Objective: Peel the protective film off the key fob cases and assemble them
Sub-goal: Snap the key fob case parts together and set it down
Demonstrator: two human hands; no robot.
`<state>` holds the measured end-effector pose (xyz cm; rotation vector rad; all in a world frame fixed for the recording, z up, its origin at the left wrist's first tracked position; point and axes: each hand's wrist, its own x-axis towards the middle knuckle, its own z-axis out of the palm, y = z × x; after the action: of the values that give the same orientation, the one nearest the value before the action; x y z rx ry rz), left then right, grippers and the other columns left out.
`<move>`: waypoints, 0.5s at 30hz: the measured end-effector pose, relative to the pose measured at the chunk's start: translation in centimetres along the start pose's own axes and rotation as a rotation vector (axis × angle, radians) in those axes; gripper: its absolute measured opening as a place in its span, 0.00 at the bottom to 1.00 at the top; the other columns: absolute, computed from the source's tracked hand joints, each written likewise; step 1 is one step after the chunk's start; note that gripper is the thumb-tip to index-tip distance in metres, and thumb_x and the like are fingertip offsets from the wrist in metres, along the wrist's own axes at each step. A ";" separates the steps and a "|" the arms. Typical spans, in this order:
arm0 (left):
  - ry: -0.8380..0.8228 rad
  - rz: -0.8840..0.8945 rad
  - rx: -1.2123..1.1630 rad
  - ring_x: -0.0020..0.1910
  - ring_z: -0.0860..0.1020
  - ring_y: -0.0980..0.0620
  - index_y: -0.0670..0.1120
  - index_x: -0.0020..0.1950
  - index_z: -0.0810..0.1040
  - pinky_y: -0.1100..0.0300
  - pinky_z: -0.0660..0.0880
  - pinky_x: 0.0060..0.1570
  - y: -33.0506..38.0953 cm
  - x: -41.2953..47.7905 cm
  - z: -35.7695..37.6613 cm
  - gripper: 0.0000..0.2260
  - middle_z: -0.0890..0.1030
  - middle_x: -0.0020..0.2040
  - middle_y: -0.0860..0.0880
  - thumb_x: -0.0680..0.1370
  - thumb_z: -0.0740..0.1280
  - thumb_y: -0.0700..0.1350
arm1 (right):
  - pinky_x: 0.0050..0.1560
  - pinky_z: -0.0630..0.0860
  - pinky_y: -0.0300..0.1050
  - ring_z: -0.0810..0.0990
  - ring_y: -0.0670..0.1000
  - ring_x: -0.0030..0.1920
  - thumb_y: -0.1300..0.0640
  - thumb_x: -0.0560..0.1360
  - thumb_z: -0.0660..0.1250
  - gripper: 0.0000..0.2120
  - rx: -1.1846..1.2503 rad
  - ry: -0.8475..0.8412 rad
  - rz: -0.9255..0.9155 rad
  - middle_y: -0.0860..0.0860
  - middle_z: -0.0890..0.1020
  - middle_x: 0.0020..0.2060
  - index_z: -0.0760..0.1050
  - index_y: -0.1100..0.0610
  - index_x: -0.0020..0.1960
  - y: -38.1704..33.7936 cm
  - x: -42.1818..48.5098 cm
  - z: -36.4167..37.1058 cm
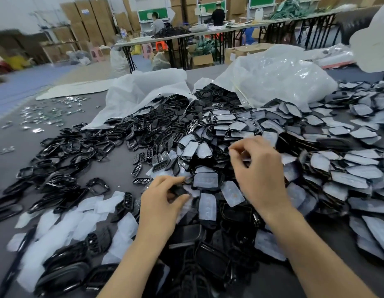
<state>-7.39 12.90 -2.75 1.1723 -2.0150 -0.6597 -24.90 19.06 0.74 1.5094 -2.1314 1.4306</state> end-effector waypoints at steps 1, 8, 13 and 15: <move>0.022 -0.010 -0.052 0.42 0.78 0.56 0.54 0.55 0.81 0.64 0.76 0.47 0.0 -0.1 -0.1 0.17 0.77 0.48 0.58 0.71 0.75 0.37 | 0.42 0.70 0.32 0.74 0.43 0.39 0.62 0.76 0.67 0.03 0.067 -0.105 -0.057 0.49 0.77 0.42 0.80 0.59 0.48 -1.0 -0.9 0.8; 0.064 -0.056 -0.555 0.40 0.83 0.55 0.55 0.55 0.80 0.68 0.77 0.41 1.1 -0.5 -0.6 0.16 0.84 0.45 0.54 0.77 0.66 0.34 | 0.48 0.74 0.30 0.79 0.41 0.46 0.63 0.73 0.72 0.10 0.273 -0.324 -0.117 0.46 0.82 0.46 0.80 0.56 0.54 -2.7 -3.4 2.9; 0.063 0.079 -0.066 0.49 0.81 0.61 0.50 0.58 0.81 0.68 0.75 0.52 -1.3 1.2 -1.8 0.13 0.84 0.49 0.56 0.77 0.66 0.36 | 0.49 0.71 0.26 0.78 0.42 0.44 0.68 0.72 0.71 0.14 0.275 -0.227 -0.069 0.45 0.80 0.44 0.80 0.56 0.56 -2.4 -3.1 2.8; 0.044 0.079 0.245 0.61 0.76 0.54 0.47 0.61 0.79 0.64 0.67 0.62 -3.5 3.4 -3.4 0.13 0.81 0.58 0.51 0.78 0.66 0.38 | 0.48 0.74 0.33 0.80 0.45 0.43 0.68 0.73 0.69 0.17 0.290 -0.231 -0.050 0.44 0.78 0.45 0.79 0.56 0.60 -2.2 -3.0 2.8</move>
<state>-4.02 7.99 -2.07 1.2264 -2.1371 -0.3522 -20.70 18.81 -1.20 1.9011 -2.0577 1.6793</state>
